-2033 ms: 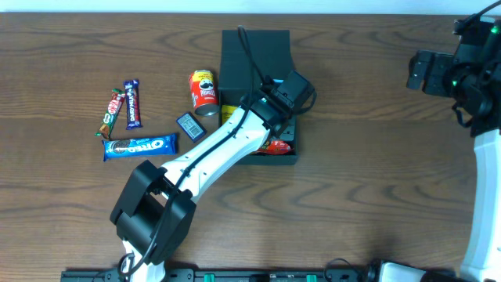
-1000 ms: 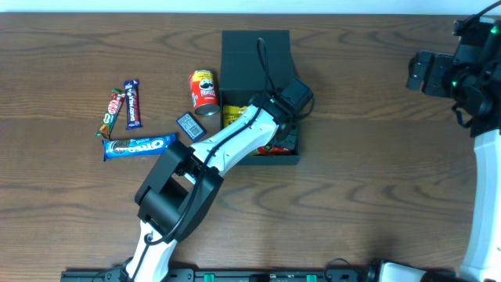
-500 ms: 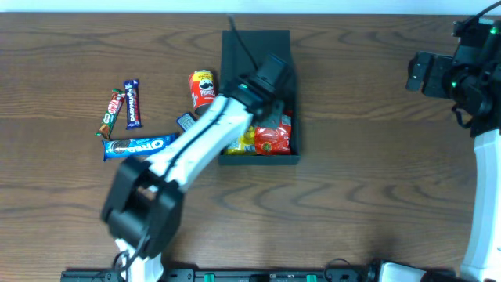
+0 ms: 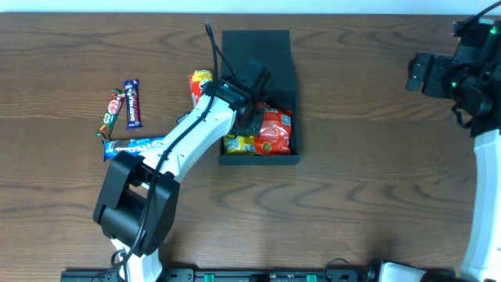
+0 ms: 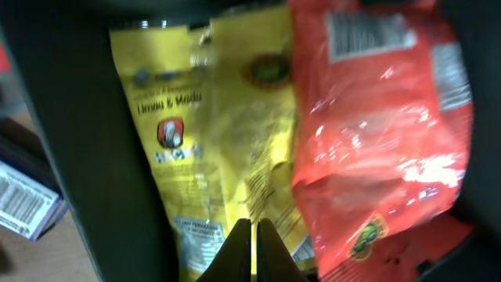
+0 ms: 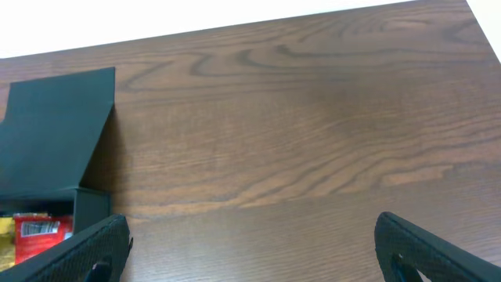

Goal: Pack container

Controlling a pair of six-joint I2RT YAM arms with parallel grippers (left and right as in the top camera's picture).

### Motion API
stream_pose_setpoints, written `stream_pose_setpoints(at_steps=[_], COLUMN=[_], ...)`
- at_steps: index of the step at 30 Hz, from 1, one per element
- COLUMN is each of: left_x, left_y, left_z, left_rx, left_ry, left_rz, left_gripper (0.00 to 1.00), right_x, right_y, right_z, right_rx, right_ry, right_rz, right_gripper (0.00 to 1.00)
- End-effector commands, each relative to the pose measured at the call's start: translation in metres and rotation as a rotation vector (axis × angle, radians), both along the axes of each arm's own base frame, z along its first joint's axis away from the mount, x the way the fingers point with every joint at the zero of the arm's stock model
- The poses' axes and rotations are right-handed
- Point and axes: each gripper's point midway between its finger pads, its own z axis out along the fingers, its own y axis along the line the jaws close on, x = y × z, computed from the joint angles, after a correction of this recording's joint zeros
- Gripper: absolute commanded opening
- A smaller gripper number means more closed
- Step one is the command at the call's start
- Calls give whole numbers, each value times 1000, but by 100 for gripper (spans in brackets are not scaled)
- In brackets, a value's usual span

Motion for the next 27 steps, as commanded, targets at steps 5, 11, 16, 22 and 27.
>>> stream_pose_setpoints(at_steps=[5,11,16,22,27], left_x=[-12,-18,-25,-20,-12], left_y=[6,10,16,19,14], left_z=[-27,-48,-66,-68,-55], left_rx=[20,21,42,66,53], left_ry=[40,48,66,41,19], left_rz=[-16,-16,-14,-12,-16], left_gripper=[6,7,7,6,6], right_x=[-1,0,0,0,0], right_y=[-3,-2,-2,-2,-2], right_z=[0,0,0,0,0], right_rx=[12,27,30,30,29], right_ry=[-2,-4,-4,-4,-4], right_rz=[-23,-28,-30,-30,-30], right_gripper=[99,99,99,99,99])
